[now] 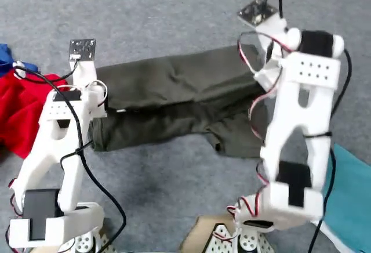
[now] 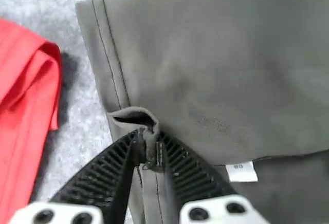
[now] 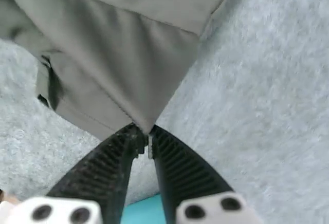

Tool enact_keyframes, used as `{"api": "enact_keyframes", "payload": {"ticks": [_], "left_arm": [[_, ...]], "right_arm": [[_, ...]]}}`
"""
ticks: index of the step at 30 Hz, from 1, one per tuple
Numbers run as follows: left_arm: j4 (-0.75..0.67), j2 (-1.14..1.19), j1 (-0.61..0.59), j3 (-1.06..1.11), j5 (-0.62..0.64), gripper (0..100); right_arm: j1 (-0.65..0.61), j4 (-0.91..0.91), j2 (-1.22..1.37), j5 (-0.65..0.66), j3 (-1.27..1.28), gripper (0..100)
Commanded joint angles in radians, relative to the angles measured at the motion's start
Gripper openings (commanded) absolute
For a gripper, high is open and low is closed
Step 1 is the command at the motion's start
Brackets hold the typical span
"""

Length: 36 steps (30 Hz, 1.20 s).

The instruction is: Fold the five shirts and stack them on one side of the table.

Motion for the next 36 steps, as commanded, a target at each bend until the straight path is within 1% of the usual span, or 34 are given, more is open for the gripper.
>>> {"api": "enact_keyframes", "payload": {"ticks": [1, 5, 7, 10, 14, 17, 19, 22, 27, 31, 36], "left_arm": [[-0.118, 0.025, -0.005, 0.049, -0.051, 2], [-0.083, 0.045, -0.014, 0.057, -0.055, 2], [-0.048, 0.038, -0.014, 0.066, -0.057, 2], [-0.023, 0.036, -0.009, 0.074, -0.058, 2], [-0.021, 0.036, -0.005, 0.114, -0.071, 2], [-0.028, 0.036, -0.003, 0.137, -0.106, 2], [-0.023, 0.036, -0.005, 0.140, -0.107, 2], [-0.020, 0.036, -0.006, 0.140, -0.107, 2], [0.058, 0.021, 0.015, 0.133, -0.107, 2], [0.097, -0.067, 0.038, 0.163, -0.107, 2], [0.152, -0.199, 0.066, 0.184, -0.107, 2]], "right_arm": [[0.031, -0.115, -0.182, 0.023, 0.257, 0.5], [0.038, -0.146, -0.344, 0.023, 0.446, 0.5], [0.039, -0.146, -0.410, 0.020, 0.498, 0.5], [0.079, -0.149, -0.473, 0.017, 0.535, 0.5], [0.148, -0.150, -0.484, 0.026, 0.544, 0.5], [0.182, -0.152, -0.484, 0.074, 0.572, 0.5], [0.182, -0.161, -0.484, 0.091, 0.619, 0.5], [0.180, -0.238, -0.489, 0.092, 0.708, 0.5], [0.159, -0.351, -0.484, 0.091, 0.825, 0.5], [0.147, -0.419, -0.483, 0.086, 0.866, 0.5], [0.147, -0.431, -0.483, 0.094, 0.868, 0.5]]}}
